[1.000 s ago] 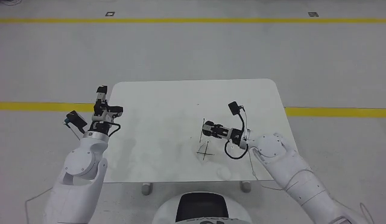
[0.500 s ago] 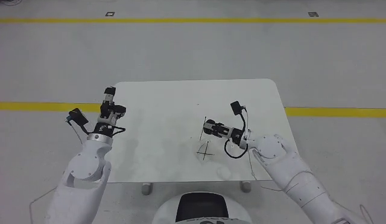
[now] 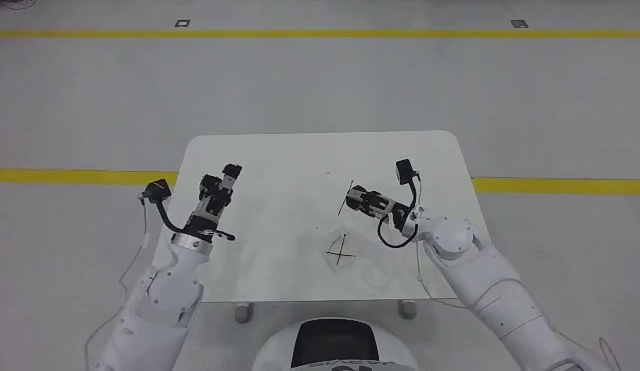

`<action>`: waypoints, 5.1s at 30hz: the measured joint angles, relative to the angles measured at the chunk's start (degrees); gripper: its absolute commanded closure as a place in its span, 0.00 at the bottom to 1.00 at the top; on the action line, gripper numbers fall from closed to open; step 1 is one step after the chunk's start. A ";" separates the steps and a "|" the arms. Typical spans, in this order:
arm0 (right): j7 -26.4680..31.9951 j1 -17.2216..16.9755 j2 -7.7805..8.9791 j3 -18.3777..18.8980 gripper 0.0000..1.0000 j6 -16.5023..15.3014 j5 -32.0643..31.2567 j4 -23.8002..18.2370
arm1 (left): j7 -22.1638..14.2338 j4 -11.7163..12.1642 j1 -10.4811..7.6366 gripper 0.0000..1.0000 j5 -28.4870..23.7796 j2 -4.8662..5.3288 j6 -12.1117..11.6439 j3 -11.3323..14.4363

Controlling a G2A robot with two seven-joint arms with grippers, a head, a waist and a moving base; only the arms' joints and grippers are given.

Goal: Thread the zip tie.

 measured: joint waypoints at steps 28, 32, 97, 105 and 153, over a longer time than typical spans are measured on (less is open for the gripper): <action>1.34 1.82 -1.06 1.43 1.00 5.49 9.74 3.97 | 2.22 -1.38 -6.38 0.00 51.12 -0.01 1.59 16.58; 2.70 3.09 -1.43 0.85 1.00 8.87 11.09 5.02 | 5.56 -0.42 -6.24 0.00 69.53 0.60 2.44 18.42; 3.11 6.57 -3.64 -2.51 1.00 24.61 15.55 5.85 | -13.93 4.66 -56.12 0.00 74.99 20.11 16.23 73.81; 2.55 5.75 -3.75 -2.57 1.00 25.00 15.71 4.62 | -16.26 5.28 -57.30 0.00 74.99 19.77 13.44 73.82; 1.89 7.39 -5.34 -2.99 1.00 27.43 19.48 5.43 | -15.75 6.57 -58.80 0.83 74.99 18.90 7.90 73.82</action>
